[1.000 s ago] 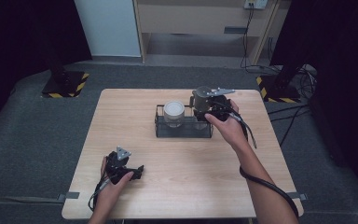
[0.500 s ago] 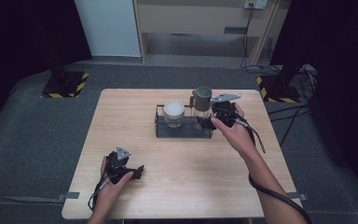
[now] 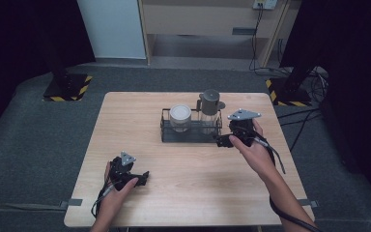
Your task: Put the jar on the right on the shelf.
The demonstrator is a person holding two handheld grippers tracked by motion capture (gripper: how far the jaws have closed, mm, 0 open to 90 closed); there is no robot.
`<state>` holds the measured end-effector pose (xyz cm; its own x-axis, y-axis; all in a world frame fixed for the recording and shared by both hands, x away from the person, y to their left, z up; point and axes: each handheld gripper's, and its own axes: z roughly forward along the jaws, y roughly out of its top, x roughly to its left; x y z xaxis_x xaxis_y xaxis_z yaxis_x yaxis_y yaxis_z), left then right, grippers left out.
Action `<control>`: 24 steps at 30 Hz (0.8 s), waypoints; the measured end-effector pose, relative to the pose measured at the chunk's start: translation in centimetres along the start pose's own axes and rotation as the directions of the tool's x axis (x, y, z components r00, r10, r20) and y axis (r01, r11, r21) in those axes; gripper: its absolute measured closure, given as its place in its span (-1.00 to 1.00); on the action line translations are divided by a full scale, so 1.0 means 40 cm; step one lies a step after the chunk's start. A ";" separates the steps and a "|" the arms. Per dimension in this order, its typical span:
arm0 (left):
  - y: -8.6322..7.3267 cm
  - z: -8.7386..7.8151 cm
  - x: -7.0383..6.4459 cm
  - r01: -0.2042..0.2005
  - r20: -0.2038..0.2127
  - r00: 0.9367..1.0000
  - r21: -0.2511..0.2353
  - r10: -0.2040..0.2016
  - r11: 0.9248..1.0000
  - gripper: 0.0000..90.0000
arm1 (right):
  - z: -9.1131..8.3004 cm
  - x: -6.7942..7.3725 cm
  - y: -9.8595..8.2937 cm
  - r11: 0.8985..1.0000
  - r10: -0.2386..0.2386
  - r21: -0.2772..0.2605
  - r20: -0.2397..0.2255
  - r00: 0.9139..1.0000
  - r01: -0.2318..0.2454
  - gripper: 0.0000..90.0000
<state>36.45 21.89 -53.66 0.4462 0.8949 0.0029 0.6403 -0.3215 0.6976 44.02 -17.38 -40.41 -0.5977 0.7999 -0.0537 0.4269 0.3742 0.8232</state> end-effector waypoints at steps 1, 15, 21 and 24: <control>0.000 0.000 0.000 0.000 0.000 1.000 0.000 0.000 1.000 -1.00 | -0.002 0.001 -0.008 1.000 0.000 0.002 -0.001 1.000 0.000 -0.93; 0.000 0.000 0.000 0.000 0.000 1.000 0.000 0.000 1.000 -1.00 | -0.025 -0.002 -0.113 1.000 0.015 0.025 0.006 1.000 -0.016 -0.93; 0.000 0.000 0.000 0.000 0.000 1.000 0.000 0.000 1.000 -1.00 | -0.032 -0.003 -0.155 0.999 0.031 0.041 0.004 1.000 -0.031 -0.93; 0.000 0.000 0.000 0.000 0.000 1.000 0.000 0.000 1.000 -1.00 | -0.034 -0.002 -0.178 0.998 0.042 0.048 -0.001 0.999 -0.041 -0.93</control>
<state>36.45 21.89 -53.66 0.4460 0.8950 0.0032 0.6401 -0.3215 0.6978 40.09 -20.74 -45.49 -0.5798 0.8145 -0.0191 0.4835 0.3628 0.7966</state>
